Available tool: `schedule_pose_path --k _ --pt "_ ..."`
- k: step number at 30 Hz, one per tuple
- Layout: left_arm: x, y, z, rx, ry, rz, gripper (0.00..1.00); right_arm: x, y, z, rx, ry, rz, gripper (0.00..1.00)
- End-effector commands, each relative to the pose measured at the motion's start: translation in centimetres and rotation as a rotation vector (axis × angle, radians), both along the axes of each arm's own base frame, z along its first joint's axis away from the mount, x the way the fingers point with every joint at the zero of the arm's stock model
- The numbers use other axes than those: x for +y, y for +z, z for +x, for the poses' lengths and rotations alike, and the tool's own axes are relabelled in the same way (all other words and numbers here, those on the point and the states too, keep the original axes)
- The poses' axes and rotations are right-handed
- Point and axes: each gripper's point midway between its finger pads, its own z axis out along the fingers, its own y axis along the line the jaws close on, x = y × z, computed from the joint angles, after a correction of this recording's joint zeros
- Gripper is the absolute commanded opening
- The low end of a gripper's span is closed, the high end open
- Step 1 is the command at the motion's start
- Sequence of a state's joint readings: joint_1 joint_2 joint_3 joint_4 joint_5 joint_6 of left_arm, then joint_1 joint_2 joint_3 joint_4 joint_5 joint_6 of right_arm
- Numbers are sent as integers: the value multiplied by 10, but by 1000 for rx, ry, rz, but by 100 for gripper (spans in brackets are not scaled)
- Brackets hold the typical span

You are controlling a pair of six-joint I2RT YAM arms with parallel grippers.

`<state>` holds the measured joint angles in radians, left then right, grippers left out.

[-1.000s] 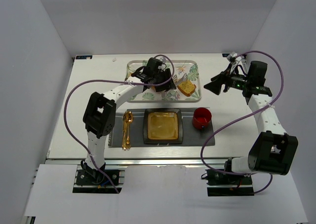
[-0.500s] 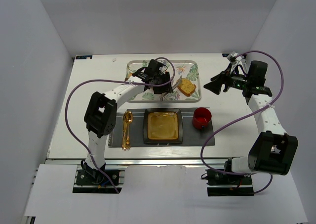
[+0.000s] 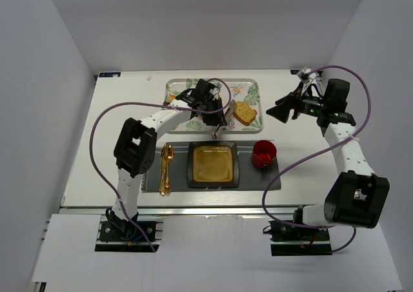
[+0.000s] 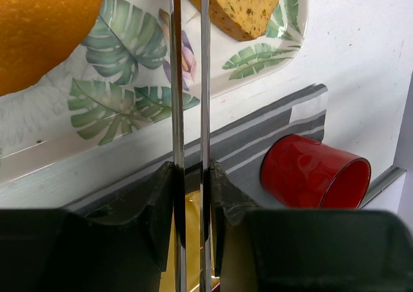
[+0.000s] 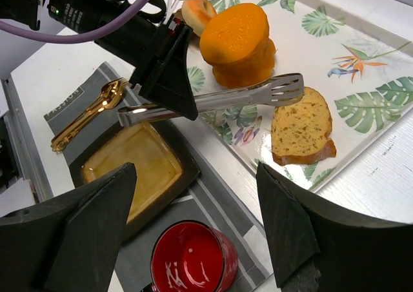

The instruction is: Place the bread

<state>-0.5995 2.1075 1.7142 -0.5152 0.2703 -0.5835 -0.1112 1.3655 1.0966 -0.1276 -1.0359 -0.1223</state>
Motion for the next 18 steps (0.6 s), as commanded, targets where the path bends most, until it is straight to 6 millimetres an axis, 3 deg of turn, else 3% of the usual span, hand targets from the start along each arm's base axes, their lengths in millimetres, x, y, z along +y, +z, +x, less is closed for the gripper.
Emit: schedule_pose_path --k 1,6,9,13,18 --pt "-13 43 1 -70 -32 -85 21 1 10 -3 -39 17 12 80" --pt "-22 93 0 -143 -39 -207 4 1 9 -4 -38 20 9 80" --pt "-18 134 -9 -207 -45 -264 0 1 9 -4 -36 22 9 80" --pt "-9 151 -26 -225 -58 -281 0 1 9 -5 -41 27 5 80" --pt "22 159 -70 -231 -55 -294 0 1 6 -6 -36 31 -2 80"
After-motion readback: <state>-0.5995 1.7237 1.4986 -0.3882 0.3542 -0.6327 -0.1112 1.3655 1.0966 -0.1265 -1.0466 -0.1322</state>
